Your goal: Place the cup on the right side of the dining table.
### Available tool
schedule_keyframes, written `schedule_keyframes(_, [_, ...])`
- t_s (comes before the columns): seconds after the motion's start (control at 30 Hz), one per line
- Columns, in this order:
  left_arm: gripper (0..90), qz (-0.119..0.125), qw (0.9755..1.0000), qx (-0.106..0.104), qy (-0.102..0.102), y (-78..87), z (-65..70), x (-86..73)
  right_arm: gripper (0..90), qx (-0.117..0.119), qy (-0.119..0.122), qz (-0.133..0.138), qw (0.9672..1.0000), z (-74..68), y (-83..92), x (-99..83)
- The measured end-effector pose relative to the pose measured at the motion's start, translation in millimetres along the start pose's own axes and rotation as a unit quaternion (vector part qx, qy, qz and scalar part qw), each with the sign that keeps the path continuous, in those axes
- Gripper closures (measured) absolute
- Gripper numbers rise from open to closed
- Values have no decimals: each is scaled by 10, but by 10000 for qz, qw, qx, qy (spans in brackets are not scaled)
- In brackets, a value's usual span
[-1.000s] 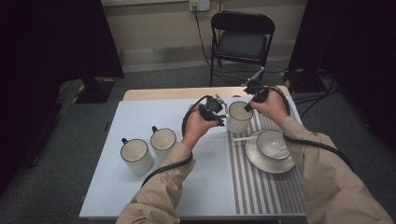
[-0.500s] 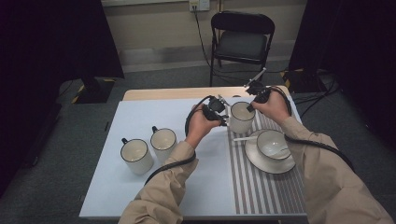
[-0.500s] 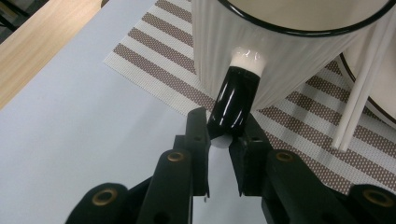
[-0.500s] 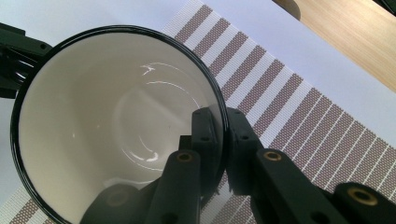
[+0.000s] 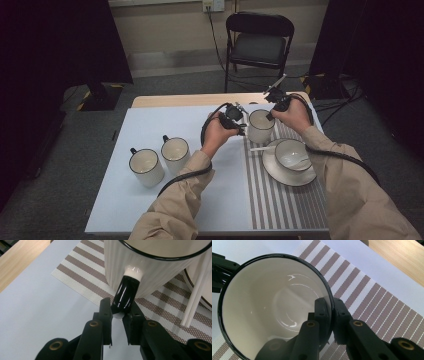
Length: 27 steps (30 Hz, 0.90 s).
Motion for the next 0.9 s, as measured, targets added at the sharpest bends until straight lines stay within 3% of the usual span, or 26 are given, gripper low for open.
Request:
schedule_keyframes(0.57, [779, 50, 9999, -67, 137, -40, -38, 14, 838, -50, -116, 7, 9999, 34, -21, -4])
schedule_keyframes(0.63, [779, 27, 9999, -73, 78, -34, -41, 13, 836, -33, -152, 20, 9999, 33, -21, -6])
schedule_keyframes(0.9, [720, 86, 9999, -79, 124, 34, -66, 33, 815, -101, -136, 135, 9998, 50, -48, 3])
Point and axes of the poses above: each handheld gripper's, and its own axes: y roughly backward along the jaws, x roughly out of its top, z roughly to its right, the point moved 8 cm from there along -y, roughly forward along the jaws, and after that the axes turned 1 degree about x, right-handed, at the moved point
